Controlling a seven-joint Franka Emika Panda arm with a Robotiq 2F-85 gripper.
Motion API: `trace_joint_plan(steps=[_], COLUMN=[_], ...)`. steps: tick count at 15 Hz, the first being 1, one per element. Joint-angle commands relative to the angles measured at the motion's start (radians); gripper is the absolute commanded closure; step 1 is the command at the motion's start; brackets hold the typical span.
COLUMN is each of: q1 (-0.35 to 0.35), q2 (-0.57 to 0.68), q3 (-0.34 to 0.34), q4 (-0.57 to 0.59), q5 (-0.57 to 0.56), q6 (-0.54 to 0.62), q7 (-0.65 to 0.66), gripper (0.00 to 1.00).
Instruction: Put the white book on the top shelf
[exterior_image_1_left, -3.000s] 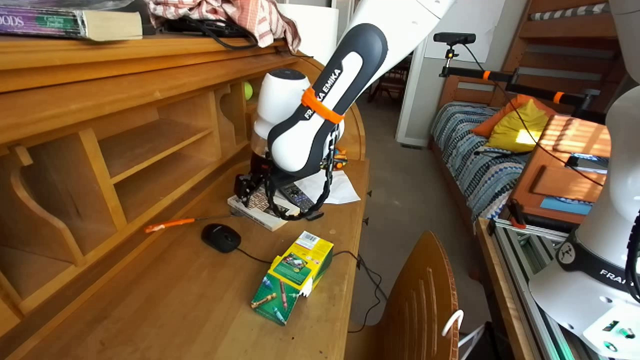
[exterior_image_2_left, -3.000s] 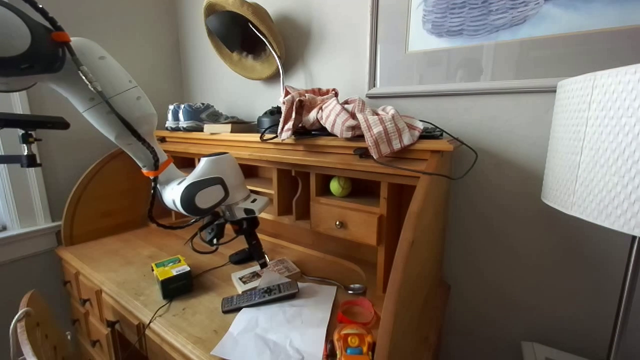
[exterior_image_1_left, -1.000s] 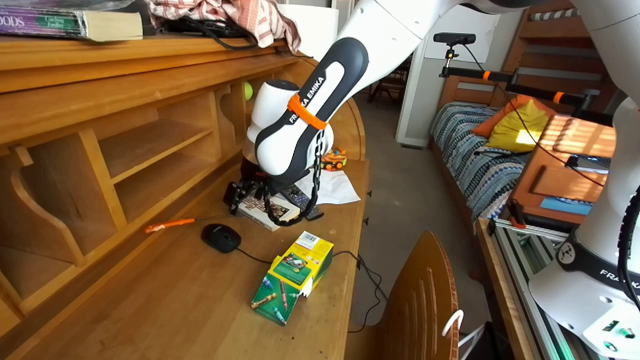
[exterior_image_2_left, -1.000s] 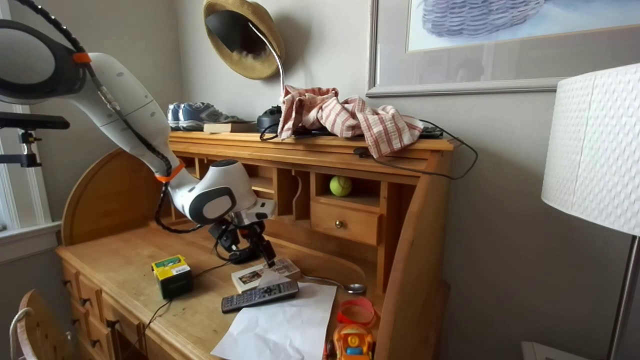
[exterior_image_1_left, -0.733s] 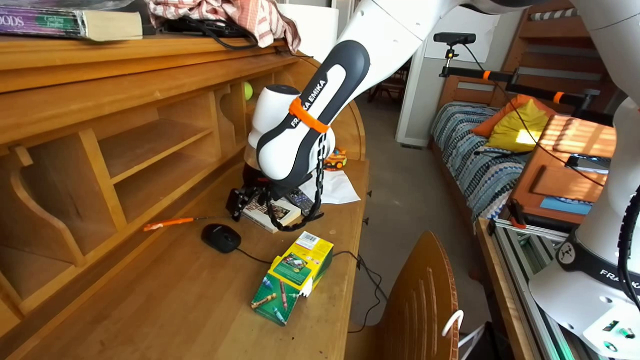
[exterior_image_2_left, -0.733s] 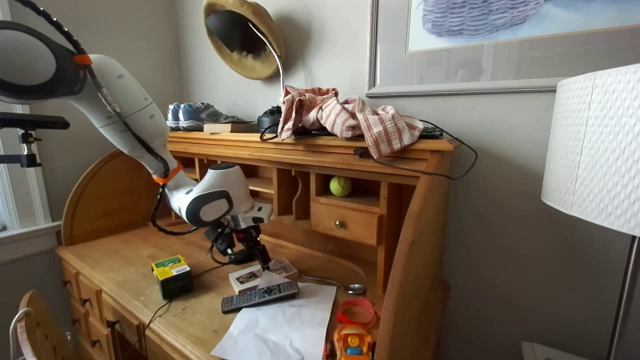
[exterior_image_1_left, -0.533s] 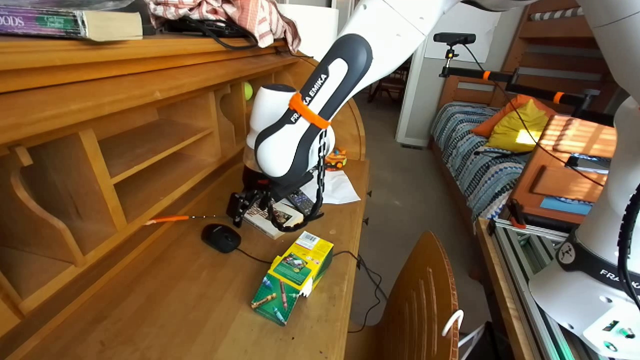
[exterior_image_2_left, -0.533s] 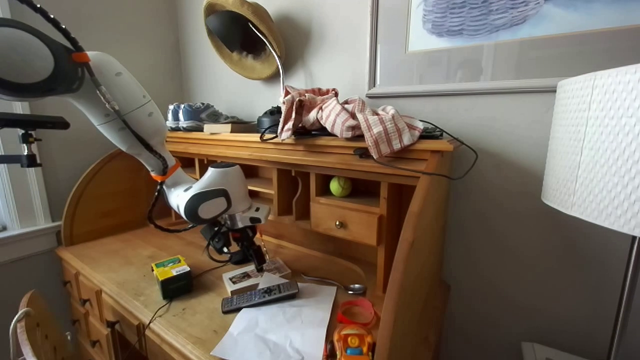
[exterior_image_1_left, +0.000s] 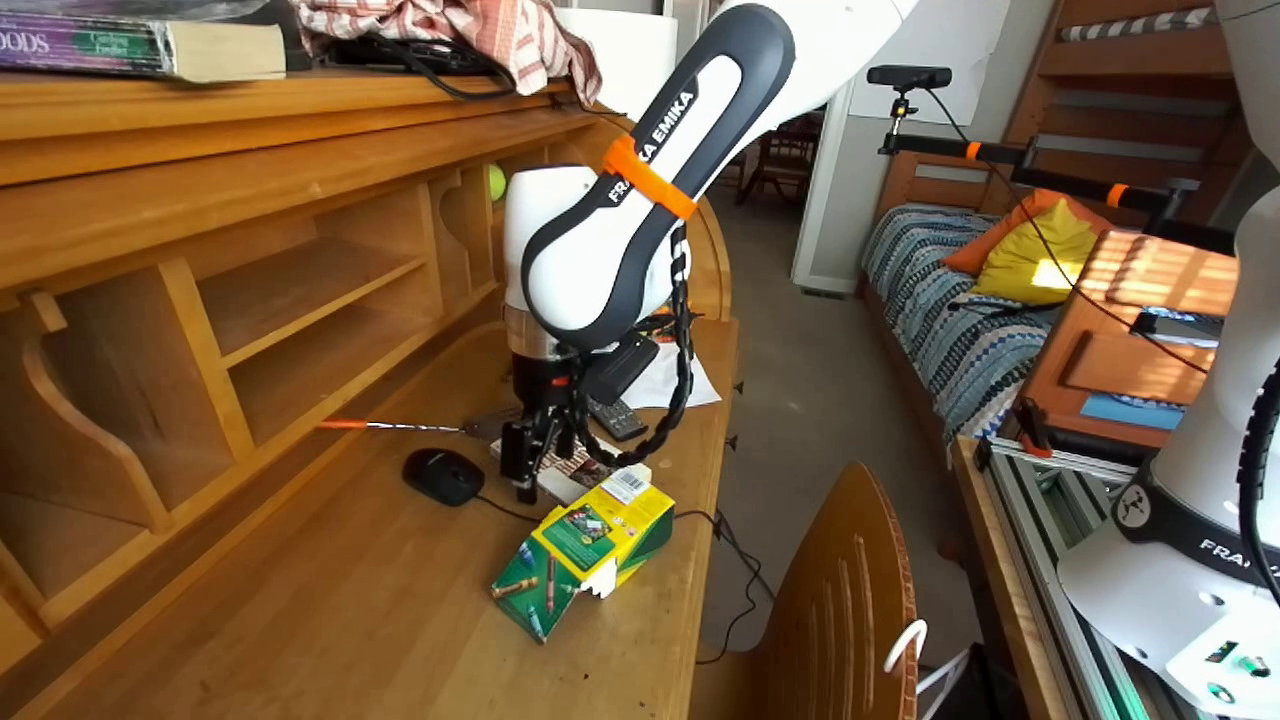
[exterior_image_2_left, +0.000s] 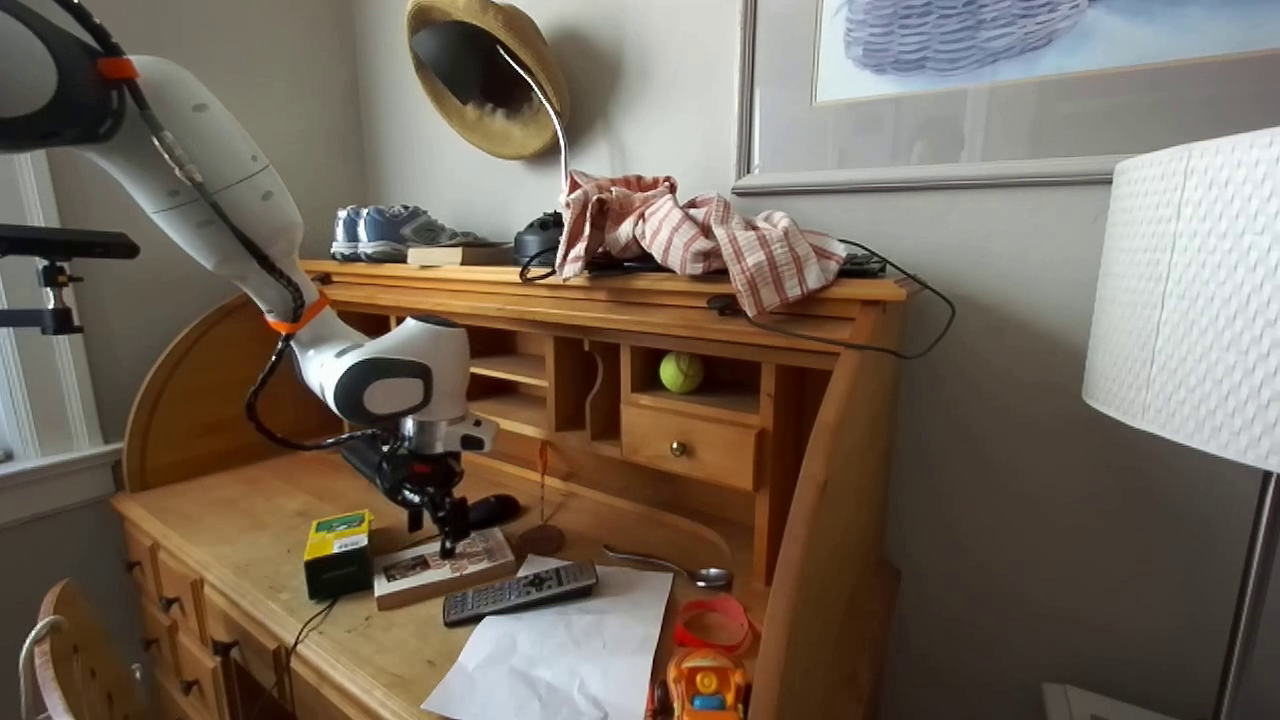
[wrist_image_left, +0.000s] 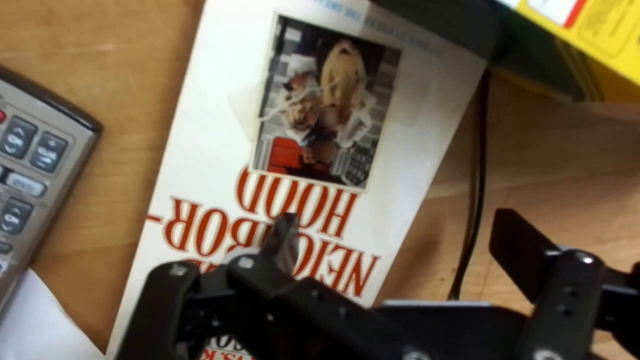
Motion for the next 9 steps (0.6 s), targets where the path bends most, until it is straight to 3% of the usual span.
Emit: trace_joint_plan(steps=[1,5,9], q1=[0.040,0.116,0.143], q2=[-0.048,-0.059,-0.057], q3=[-0.073,-0.197,-0.243], q4=[-0.066,-0.095,-0.106], q5=[-0.045,-0.161,-0.242], q6=[-0.066,-0.068,-0.153], q7=[0.025,0.142,0.184], gripper=[0.00,0.00,0.00])
